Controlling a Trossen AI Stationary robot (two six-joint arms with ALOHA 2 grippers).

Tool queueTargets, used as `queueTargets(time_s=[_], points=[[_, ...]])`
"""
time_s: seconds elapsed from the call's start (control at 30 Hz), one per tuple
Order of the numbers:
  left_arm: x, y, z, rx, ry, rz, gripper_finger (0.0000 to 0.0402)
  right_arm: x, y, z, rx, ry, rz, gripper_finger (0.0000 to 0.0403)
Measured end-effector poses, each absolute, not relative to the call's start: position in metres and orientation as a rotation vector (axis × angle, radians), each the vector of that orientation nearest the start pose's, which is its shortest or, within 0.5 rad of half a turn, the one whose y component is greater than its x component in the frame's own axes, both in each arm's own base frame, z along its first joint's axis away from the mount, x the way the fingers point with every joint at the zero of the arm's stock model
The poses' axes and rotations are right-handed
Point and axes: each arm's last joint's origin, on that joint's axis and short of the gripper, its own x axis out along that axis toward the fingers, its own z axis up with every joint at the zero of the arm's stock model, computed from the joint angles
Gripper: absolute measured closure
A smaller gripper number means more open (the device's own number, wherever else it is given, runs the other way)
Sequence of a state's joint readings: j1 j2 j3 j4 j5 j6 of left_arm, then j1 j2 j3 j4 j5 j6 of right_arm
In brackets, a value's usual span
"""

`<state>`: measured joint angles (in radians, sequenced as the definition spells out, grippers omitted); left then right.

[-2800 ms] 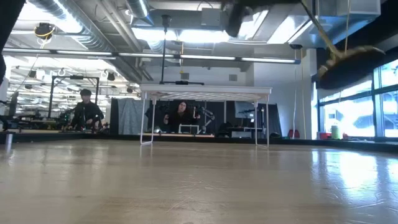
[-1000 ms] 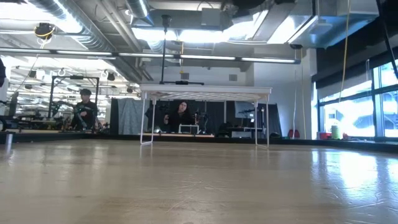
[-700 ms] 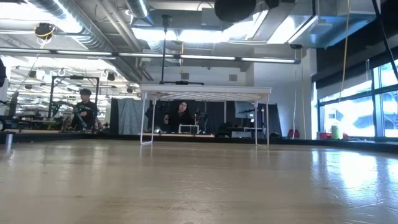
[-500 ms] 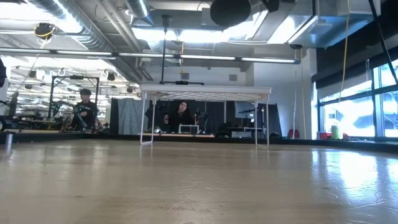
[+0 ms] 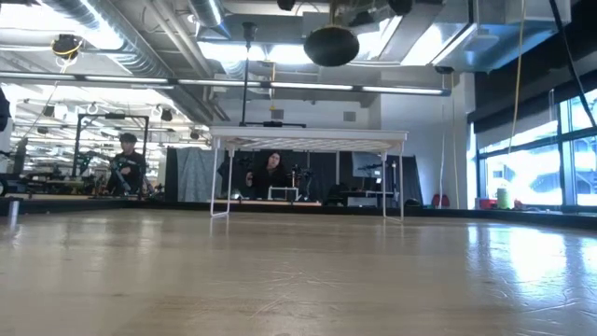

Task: Pick & Place candle stick holders
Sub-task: Put the left gold candle holder on the shelf

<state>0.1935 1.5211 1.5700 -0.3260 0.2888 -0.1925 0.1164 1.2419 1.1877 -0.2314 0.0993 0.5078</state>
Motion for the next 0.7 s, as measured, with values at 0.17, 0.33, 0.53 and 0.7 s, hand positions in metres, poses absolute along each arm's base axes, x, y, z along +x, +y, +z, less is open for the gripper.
queueTargets(time_s=[0.17, 0.33, 0.53, 0.7], points=[[0.336, 0.059, 0.416, -0.265, 0.249, -0.085, 0.0389, 0.274, 0.026, 0.373, 0.469, 0.274, -0.084, 0.0146], [0.337, 0.055, 0.417, -0.274, 0.246, -0.121, 0.0389, 0.277, 0.023, 0.371, 0.469, 0.271, -0.104, 0.0146], [0.338, 0.045, 0.418, -0.276, 0.237, -0.150, 0.0389, 0.284, 0.024, 0.367, 0.469, 0.276, -0.105, 0.0146], [0.340, 0.040, 0.421, -0.268, 0.212, -0.167, 0.0389, 0.290, 0.024, 0.364, 0.471, 0.264, -0.115, 0.0150]])
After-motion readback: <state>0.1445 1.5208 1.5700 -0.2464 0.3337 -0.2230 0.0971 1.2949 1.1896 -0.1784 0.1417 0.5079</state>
